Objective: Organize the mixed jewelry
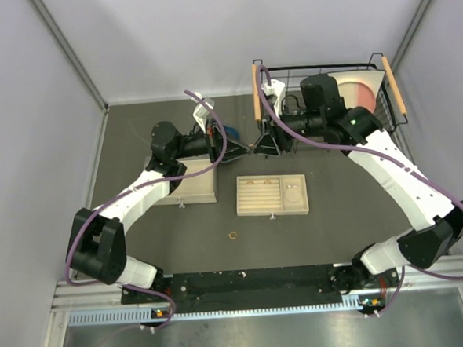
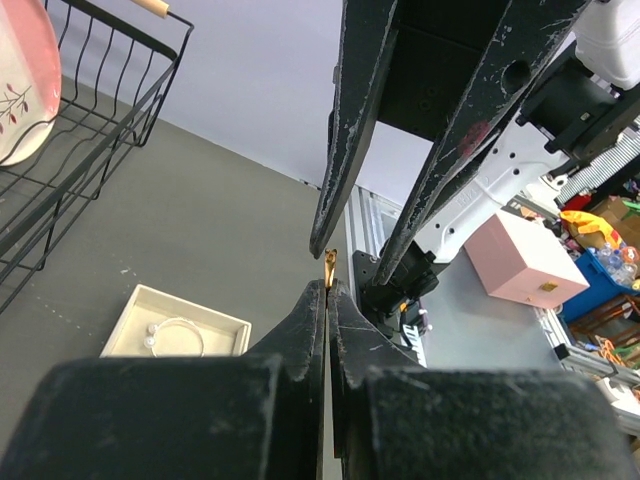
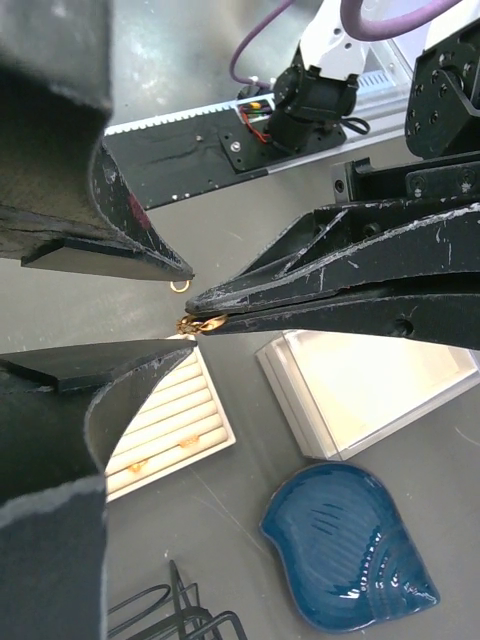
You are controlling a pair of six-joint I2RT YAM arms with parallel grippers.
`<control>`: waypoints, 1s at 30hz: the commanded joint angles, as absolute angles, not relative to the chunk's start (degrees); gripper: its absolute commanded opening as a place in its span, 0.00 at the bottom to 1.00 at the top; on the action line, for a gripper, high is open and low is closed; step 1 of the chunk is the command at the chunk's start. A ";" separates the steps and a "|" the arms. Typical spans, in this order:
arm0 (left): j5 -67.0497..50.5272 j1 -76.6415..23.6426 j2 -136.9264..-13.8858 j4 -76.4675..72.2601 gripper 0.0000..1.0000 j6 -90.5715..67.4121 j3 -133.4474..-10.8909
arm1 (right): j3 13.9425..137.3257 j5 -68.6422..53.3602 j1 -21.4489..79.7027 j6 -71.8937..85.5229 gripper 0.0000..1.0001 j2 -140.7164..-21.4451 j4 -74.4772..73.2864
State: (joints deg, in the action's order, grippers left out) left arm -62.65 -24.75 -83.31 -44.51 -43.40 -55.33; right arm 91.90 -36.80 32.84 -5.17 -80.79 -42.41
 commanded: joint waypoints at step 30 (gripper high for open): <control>-58.10 -21.20 -78.05 -34.99 0.32 -34.11 -53.71 | 93.87 -30.33 32.78 -9.83 0.00 -80.42 -42.71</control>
State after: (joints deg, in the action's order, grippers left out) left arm -61.65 -24.91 -82.30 -40.10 -40.18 -55.00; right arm 91.94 -35.48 32.84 -5.78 -81.87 -42.57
